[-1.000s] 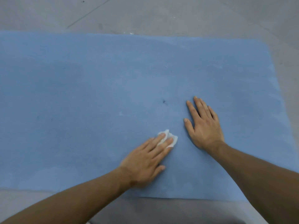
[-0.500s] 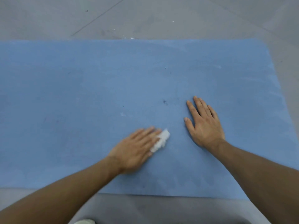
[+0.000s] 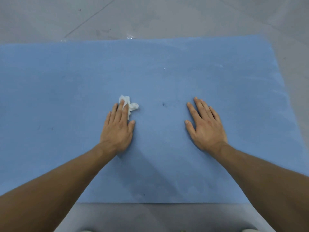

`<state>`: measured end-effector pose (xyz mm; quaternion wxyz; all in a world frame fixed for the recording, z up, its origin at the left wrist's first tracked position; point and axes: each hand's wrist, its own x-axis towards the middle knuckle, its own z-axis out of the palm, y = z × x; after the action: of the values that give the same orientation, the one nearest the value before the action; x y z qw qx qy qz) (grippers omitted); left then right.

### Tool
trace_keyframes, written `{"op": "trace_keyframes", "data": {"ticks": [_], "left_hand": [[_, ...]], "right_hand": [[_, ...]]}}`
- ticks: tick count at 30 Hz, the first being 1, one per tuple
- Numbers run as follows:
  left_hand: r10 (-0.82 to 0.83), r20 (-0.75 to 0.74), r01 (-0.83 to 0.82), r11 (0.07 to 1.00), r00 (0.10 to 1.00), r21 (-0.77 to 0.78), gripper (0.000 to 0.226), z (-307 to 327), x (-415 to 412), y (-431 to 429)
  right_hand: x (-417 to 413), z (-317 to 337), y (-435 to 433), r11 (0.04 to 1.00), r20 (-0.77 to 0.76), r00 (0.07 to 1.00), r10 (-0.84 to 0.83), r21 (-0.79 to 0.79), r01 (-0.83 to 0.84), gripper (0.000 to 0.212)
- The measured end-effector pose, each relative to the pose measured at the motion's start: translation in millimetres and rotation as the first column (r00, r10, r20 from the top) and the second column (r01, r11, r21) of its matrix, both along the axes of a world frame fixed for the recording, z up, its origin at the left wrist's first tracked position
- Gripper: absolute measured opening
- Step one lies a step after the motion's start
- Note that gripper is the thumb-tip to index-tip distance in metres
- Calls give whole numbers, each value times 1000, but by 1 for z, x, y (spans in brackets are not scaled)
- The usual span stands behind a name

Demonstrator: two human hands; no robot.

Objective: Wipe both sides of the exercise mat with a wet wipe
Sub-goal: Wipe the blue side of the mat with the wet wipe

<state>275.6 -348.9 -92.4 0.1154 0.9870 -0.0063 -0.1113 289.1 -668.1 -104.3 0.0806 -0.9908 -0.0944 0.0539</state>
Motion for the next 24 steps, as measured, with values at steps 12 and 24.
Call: {"op": "trace_keyframes", "data": {"ticks": [12, 24], "left_hand": [[-605, 108, 610, 792, 789, -18, 67, -13, -22, -113], [-352, 15, 352, 935, 936, 35, 77, -6, 103, -11]], "right_hand": [[3, -4, 0, 1000, 46, 999, 0, 15, 0, 61], [4, -4, 0, 999, 41, 999, -14, 37, 12, 61]]}}
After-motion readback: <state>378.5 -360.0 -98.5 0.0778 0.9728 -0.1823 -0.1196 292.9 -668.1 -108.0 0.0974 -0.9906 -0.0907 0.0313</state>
